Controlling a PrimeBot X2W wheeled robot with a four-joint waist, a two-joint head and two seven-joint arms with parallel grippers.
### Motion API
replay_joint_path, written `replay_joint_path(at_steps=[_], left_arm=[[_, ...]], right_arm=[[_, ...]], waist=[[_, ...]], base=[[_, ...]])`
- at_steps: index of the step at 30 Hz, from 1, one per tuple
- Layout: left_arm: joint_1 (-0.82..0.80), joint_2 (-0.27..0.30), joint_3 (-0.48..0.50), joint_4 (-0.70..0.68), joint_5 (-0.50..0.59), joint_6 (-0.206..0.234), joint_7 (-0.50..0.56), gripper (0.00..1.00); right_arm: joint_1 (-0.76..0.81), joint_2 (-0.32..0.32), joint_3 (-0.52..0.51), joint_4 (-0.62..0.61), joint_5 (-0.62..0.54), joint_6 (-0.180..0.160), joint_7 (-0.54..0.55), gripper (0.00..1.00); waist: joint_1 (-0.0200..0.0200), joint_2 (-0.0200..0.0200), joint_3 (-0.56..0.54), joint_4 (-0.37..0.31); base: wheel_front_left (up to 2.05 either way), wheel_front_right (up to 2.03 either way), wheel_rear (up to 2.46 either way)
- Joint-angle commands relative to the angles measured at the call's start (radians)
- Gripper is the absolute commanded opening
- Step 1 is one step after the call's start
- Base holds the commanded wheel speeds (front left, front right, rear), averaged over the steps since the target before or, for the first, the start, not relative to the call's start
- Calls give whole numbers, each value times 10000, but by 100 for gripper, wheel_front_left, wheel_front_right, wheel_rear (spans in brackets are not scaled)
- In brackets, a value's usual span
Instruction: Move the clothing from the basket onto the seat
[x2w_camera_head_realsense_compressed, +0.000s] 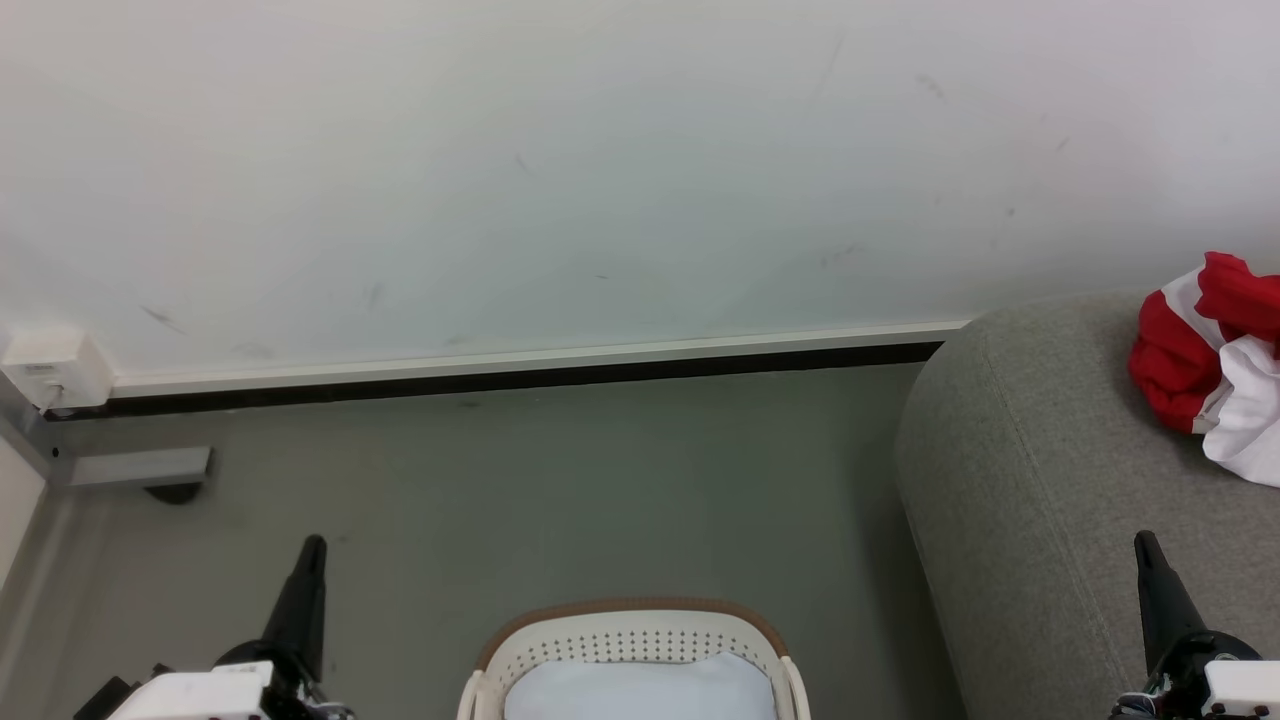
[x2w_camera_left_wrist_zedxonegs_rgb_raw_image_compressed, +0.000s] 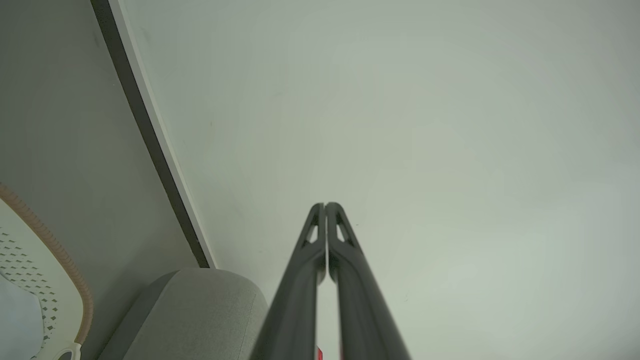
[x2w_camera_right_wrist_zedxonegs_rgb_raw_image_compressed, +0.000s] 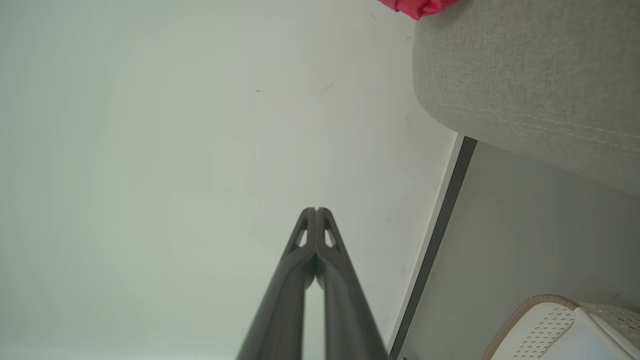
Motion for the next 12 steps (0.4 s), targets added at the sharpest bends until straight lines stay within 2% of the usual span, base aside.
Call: replay_joint_path(at_steps=[1, 12], left_arm=[[-86, 71, 10, -30, -138, -44, 36, 0], [-86, 72, 7, -30, -138, -44, 38, 0]], right_arm=[[-112, -64, -39, -51, 8, -25, 34, 0], [-113, -64, -39, -51, 8, -25, 34, 0]], waist=[[0, -1, 0, 0], [0, -1, 0, 0]], base=[[0, 0, 0], [0, 0, 0]])
